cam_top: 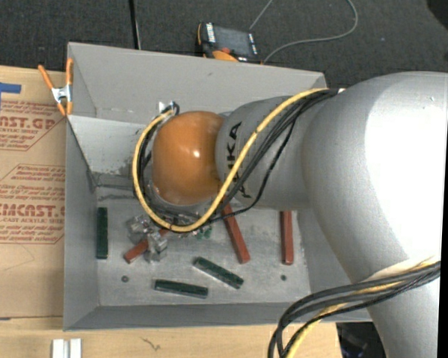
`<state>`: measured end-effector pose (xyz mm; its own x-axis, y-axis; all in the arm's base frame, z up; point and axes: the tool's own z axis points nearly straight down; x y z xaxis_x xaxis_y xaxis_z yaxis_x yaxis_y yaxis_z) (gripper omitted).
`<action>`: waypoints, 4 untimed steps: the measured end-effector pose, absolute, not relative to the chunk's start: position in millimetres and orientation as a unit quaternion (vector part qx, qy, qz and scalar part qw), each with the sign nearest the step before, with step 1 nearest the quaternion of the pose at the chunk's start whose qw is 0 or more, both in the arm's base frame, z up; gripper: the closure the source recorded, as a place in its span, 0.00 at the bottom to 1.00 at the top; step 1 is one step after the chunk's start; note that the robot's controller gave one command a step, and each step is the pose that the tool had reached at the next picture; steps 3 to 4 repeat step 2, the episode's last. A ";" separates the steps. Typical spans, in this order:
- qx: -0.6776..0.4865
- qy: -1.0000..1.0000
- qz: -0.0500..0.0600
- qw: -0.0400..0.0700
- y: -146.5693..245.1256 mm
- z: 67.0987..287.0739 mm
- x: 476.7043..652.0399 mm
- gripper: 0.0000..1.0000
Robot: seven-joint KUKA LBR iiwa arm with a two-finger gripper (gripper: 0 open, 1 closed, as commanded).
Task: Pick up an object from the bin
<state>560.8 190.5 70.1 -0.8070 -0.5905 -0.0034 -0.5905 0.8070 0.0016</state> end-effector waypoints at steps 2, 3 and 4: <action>-0.268 0.963 0.000 0.005 194.1 241.4 581.7 1.00; -0.268 0.963 0.000 0.005 194.1 241.4 581.7 1.00; -0.268 0.963 0.000 0.005 194.1 241.4 581.7 1.00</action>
Offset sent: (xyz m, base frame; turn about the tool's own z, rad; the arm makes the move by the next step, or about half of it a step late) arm 0.0189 0.0223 0.1114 0.0482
